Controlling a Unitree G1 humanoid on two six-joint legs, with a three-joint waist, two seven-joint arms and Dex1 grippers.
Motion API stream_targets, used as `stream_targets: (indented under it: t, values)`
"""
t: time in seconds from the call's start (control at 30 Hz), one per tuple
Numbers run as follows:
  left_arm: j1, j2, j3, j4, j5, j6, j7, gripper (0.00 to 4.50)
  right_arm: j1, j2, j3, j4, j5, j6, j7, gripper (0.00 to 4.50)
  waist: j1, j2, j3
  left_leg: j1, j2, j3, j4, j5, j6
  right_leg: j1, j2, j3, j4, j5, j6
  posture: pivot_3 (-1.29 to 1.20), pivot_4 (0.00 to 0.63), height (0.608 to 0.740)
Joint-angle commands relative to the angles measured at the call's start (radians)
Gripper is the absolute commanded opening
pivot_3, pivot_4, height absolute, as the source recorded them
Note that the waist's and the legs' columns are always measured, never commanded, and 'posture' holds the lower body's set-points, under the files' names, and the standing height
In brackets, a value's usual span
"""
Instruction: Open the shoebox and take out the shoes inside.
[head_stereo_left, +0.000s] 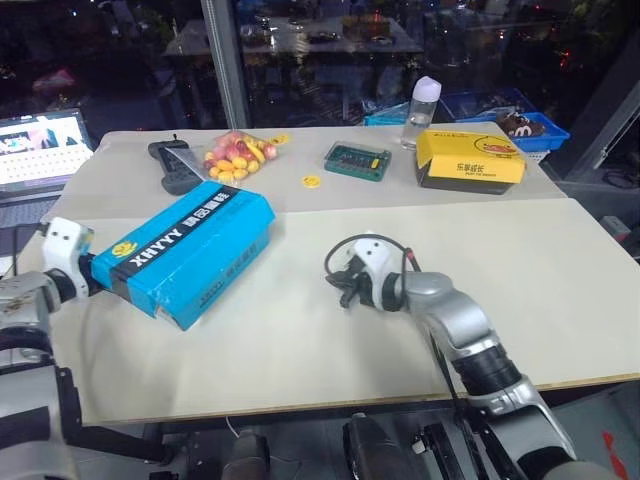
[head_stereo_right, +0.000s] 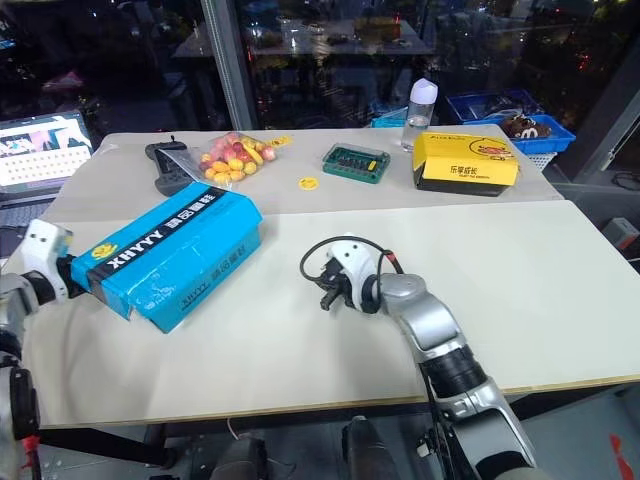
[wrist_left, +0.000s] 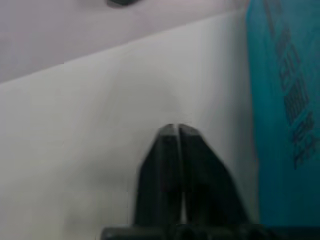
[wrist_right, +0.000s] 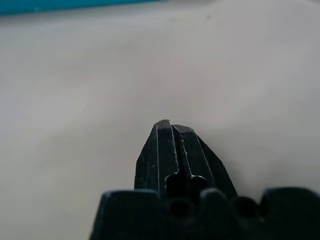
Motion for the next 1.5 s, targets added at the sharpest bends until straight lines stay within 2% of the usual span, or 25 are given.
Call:
stream_targets:
  t: [0.03,0.2,0.3,0.53,0.77,1.07,1.13,1.3,1.5]
  values:
    - [-0.030,-0.028,0.002,-0.015,-0.005,-0.017,-0.008,0.04,-0.023,0.013,0.019,-0.010,-0.025,-0.037,0.019,0.00,0.002,0.000,0.000,0.000,0.000,0.000,0.000,0.000,0.000,0.000,0.000,0.000,0.000,0.000,0.000,0.00,0.150,0.643]
    - [0.003,-0.148,-0.023,-0.146,-0.041,0.006,-0.102,0.04,-0.025,0.024,0.002,-0.010,-0.041,-0.031,0.009,0.00,0.022,0.000,0.000,0.000,-0.001,-0.001,0.000,0.000,0.000,0.001,-0.001,0.000,0.000,0.000,0.000,0.00,0.150,0.643]
    - [0.072,-0.222,-0.033,-0.320,-0.083,0.059,-0.132,0.04,-0.026,0.020,-0.024,0.004,-0.049,-0.036,-0.010,0.00,0.032,0.001,0.000,0.000,-0.002,-0.001,0.002,0.000,0.000,0.002,-0.001,0.000,-0.001,0.000,0.000,0.00,0.150,0.643]
    - [0.240,-0.370,-0.091,-0.810,-0.179,0.281,-0.076,0.04,-0.023,0.023,-0.069,0.011,-0.042,-0.031,-0.031,0.00,0.035,0.001,0.001,-0.001,-0.002,-0.001,0.002,0.000,0.000,0.002,-0.001,0.001,-0.001,0.000,0.000,0.00,0.150,0.643]
    - [0.304,-0.428,-0.139,-1.067,-0.208,0.421,0.005,0.04,0.007,-0.006,-0.075,-0.069,-0.025,0.017,0.002,0.00,0.031,0.002,0.001,0.000,-0.002,-0.001,0.002,0.000,0.000,0.003,0.000,0.001,0.000,0.000,0.000,0.00,0.150,0.643]
    - [0.445,-0.357,-0.135,-1.396,-0.288,0.602,0.017,0.04,0.203,-0.188,-0.060,-0.472,0.104,0.274,0.125,0.00,0.033,0.002,0.001,0.001,-0.002,-0.002,0.001,-0.001,0.001,0.004,0.000,0.001,-0.002,-0.001,0.000,0.00,0.150,0.643]
    - [0.480,-0.332,-0.124,-1.478,-0.317,0.652,0.028,0.04,0.253,-0.233,-0.066,-0.558,0.135,0.328,0.136,0.00,0.034,0.002,0.001,0.002,-0.002,-0.002,0.001,-0.001,0.002,0.006,0.000,0.001,-0.003,-0.005,0.006,0.00,0.150,0.643]
    - [0.571,-0.289,-0.112,-1.630,-0.396,0.757,0.045,0.04,0.254,-0.228,-0.086,-0.572,0.150,0.371,0.092,0.00,0.031,0.002,0.001,0.005,-0.002,-0.002,0.001,-0.001,0.001,0.007,0.000,0.001,-0.003,-0.009,0.000,0.00,0.150,0.643]
    - [0.683,-0.243,-0.072,-1.652,-0.394,0.761,0.058,0.04,0.242,-0.219,-0.114,-0.526,0.142,0.358,0.058,0.00,0.033,0.002,0.001,0.008,-0.002,-0.002,0.001,-0.001,0.001,0.010,0.000,0.001,-0.003,-0.009,0.000,0.00,0.150,0.643]
